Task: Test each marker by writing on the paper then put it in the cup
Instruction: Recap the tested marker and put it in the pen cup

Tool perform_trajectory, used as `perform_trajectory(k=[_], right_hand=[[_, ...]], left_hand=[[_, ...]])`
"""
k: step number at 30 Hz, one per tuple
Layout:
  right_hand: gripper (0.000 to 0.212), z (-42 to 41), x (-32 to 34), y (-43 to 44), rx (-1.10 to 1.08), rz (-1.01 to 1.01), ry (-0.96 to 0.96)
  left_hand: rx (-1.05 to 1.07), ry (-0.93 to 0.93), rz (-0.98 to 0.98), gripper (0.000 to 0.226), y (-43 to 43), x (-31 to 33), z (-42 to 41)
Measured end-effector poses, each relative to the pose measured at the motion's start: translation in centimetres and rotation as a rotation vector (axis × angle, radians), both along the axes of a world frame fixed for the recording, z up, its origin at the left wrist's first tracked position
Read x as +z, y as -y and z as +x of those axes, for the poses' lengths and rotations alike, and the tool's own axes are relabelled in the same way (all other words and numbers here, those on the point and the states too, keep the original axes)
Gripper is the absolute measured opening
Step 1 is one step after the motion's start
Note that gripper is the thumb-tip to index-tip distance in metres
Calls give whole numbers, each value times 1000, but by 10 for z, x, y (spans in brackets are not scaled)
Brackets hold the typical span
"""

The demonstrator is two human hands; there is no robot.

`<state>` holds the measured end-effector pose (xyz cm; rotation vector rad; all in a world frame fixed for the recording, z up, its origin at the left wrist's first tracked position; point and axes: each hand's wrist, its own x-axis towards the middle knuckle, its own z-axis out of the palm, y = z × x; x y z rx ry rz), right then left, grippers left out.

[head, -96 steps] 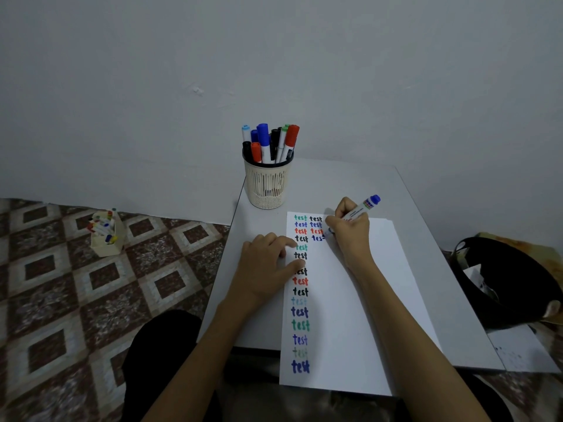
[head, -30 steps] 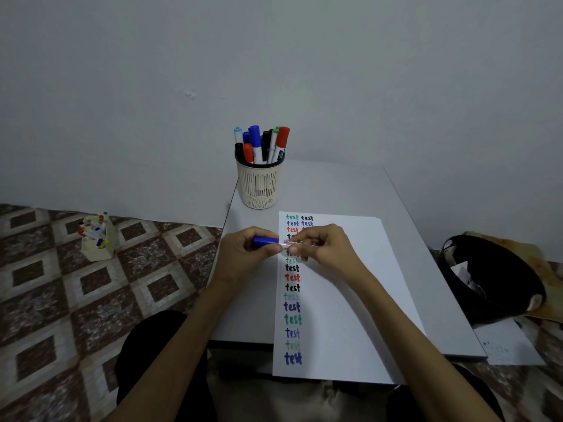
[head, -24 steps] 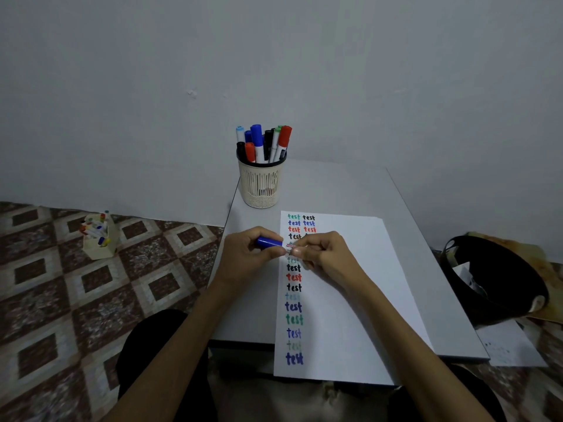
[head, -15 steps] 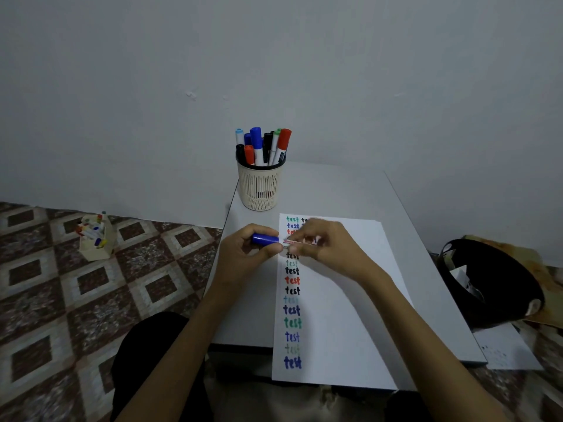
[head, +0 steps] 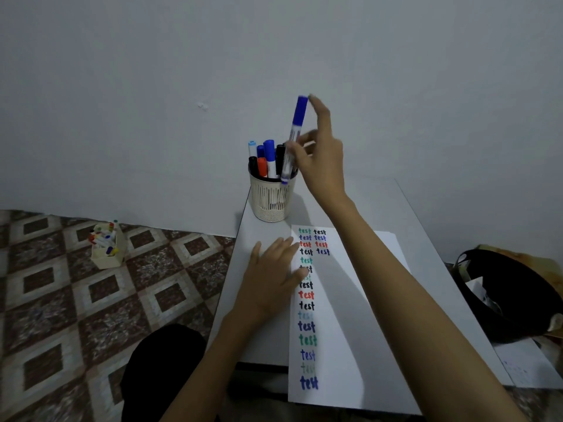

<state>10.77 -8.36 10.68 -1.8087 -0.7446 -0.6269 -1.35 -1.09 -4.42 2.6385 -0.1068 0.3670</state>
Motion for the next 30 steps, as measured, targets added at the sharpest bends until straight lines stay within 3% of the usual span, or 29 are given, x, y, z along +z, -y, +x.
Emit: perform_trajectory(k=[4, 9, 12, 24, 30], right_hand=[[72, 9, 12, -17, -62, 99, 94], [67, 11, -11, -26, -78, -127, 125], [56, 6, -19, -30, -110, -126, 159], [44, 21, 2, -33, -140, -264, 44], [32, 23, 8, -31, -140, -204, 32]], left_hand=[[0, -52, 30, 68, 0, 3, -2], [12, -70, 33, 69, 0, 4, -4], [8, -72, 12, 69, -1, 6, -4], [3, -43, -31, 70, 1, 7, -6], [7, -48, -10, 67, 1, 7, -6]])
